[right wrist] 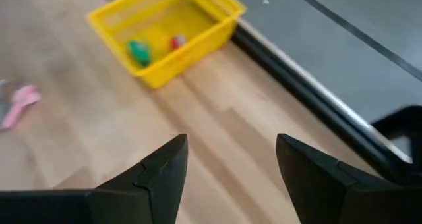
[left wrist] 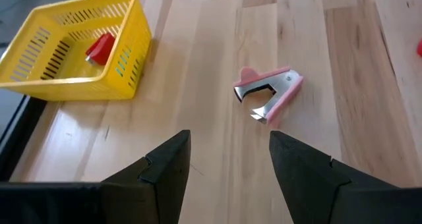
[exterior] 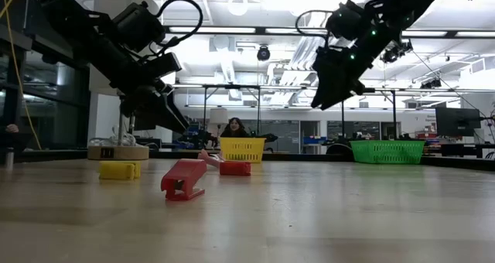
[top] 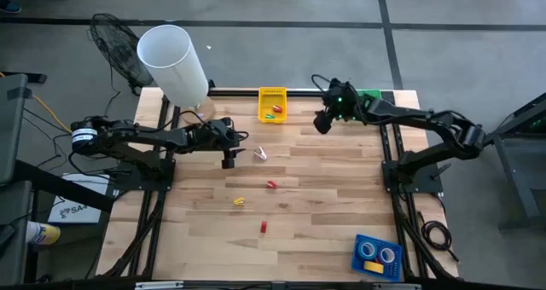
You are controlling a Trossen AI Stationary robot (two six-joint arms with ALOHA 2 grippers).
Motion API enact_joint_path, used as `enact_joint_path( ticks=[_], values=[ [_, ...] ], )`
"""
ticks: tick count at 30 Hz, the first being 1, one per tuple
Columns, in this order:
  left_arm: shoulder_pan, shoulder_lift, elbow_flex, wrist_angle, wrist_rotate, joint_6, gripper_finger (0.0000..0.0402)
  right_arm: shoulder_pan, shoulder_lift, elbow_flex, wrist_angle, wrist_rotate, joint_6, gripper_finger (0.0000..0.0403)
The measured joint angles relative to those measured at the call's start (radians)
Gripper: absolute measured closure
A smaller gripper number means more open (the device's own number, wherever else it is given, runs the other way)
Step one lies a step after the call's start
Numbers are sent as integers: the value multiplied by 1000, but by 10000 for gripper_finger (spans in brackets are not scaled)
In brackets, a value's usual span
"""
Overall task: Pick and place Stapler, Stapler remover, tape
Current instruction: Put the pink staple remover into the green bin
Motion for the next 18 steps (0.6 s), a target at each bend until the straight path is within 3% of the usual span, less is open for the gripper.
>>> enact_joint_path(
  ticks=[8,18],
  values=[
    [0,0,0,-32,-7,-11,199,169,13,0,21,55,26,181],
    [0,0,0,-163,-83,-34,199,365,166,0,148,125,51,182]
  ],
)
